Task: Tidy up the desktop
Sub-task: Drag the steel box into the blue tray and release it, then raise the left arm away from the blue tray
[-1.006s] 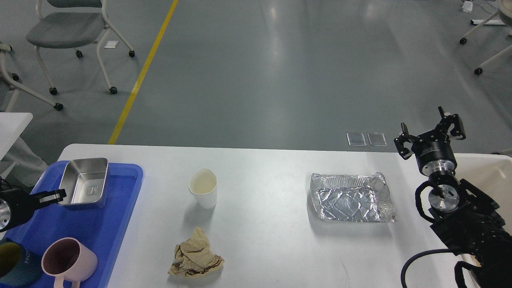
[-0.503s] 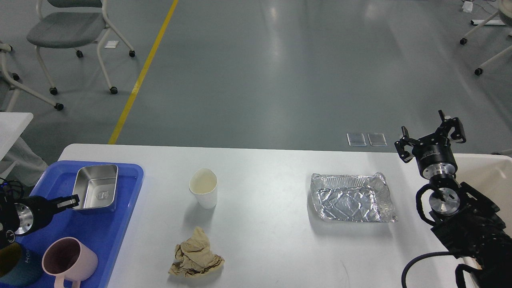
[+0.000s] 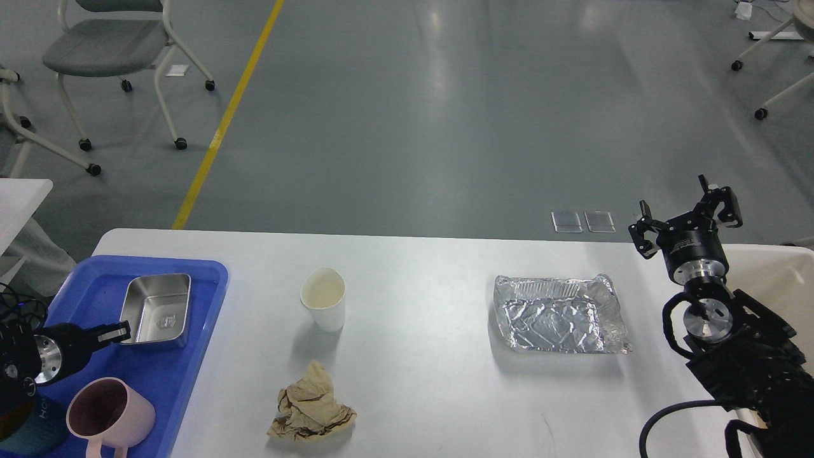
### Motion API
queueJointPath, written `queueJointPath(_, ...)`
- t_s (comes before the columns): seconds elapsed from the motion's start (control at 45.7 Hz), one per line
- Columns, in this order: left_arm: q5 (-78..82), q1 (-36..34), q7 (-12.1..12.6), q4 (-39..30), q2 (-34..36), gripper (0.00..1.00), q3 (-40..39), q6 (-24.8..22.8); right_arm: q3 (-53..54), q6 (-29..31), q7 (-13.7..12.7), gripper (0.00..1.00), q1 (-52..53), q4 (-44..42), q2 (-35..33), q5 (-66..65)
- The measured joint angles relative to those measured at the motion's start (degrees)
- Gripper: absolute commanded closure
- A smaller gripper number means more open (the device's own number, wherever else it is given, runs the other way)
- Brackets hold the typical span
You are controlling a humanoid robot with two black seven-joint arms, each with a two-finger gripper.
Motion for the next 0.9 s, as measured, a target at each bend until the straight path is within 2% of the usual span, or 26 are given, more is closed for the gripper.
queueJointPath(0.175,-0.01,0.07,-0.32,0.18,-0.05,0.94,-0.13,0.05,0.00,0.00,0.00,0.00,0.00,0.01,0.04,0.00)
queueJointPath(0.241,-0.01,0.07,-0.36,0.18,-0.06,0.89,-0.15,0.07,0.00,0.00,0.00,0.00,0.00,0.01,0.07,0.00)
queueJointPath(0.394,-0.34,0.07,-0.39,0.18,-0.06,0.70,-0.24,0.30,0.00,0.00,0.00,0.00,0.00,0.03,0.09,0.00)
queueJointPath(0.503,-2.40,0.07,-0.39,0.15,-0.06,0.51,-0.24,0.95,0.00,0.00,0.00,0.00,0.00,0.04,0.09,0.00)
queueJointPath(0.7,-5.14,-0.27,-0.59,0.07,-0.06,0.33,-0.24,1.21,-0.01,0.00,0.00,0.00,0.01,0.04,0.09,0.00)
queueJointPath(0.787,-5.32,-0.66,-1.78,-0.27,0.10,0.21,-0.60,1.22,-0.01,0.00,0.00,0.00,0.06,0.04,0.09,0.00)
queueJointPath(0.897,-5.38,-0.93,-5.14,-0.96,0.85,0.09,-4.52,1.22,-0.01,0.00,0.00,0.00,0.08,0.04,0.06,0.00)
